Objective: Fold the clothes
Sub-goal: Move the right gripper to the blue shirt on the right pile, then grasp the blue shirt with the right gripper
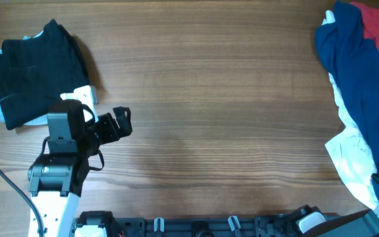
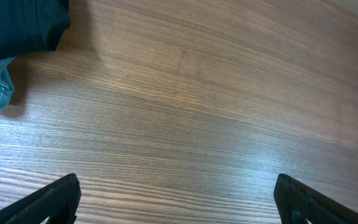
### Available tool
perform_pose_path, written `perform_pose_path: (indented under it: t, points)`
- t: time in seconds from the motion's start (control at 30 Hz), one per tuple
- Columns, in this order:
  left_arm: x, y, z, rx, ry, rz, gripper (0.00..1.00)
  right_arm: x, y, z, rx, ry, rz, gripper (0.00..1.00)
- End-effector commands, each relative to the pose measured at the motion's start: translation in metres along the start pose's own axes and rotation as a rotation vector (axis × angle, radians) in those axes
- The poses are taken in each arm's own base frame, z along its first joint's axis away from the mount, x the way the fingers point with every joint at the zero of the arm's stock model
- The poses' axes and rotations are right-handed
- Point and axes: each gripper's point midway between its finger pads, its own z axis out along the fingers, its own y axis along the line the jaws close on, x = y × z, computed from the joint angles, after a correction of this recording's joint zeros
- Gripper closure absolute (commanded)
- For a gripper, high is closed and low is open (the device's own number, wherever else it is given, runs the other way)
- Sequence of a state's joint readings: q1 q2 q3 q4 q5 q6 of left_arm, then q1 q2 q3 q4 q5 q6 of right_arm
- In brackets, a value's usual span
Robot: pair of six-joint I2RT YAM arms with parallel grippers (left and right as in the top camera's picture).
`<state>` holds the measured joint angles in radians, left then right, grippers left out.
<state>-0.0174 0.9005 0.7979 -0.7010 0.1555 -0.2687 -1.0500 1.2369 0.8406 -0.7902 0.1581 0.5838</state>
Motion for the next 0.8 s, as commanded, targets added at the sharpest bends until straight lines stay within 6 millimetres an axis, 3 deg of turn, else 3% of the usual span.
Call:
perform_pose_path:
  t: [0.0, 0.3, 0.57, 0.77]
  points:
    - [-0.006, -0.003, -0.003, 0.012, -0.012, -0.009, 0.00, -0.012, -0.004, -0.002, 0.032, -0.041, 0.055, 0.09]
    - [-0.006, -0.003, -0.003, 0.012, -0.012, -0.009, 0.00, -0.010, 0.004, 0.025, 0.041, 0.005, 0.042, 0.13]
    - [-0.006, -0.003, -0.003, 0.012, -0.012, -0.010, 0.00, -0.020, 0.023, 0.034, -0.036, -0.017, 0.021, 0.34]
    - [-0.006, -0.003, -0.003, 0.012, -0.012, -0.010, 0.00, -0.020, 0.024, 0.036, -0.038, -0.014, 0.021, 0.44]
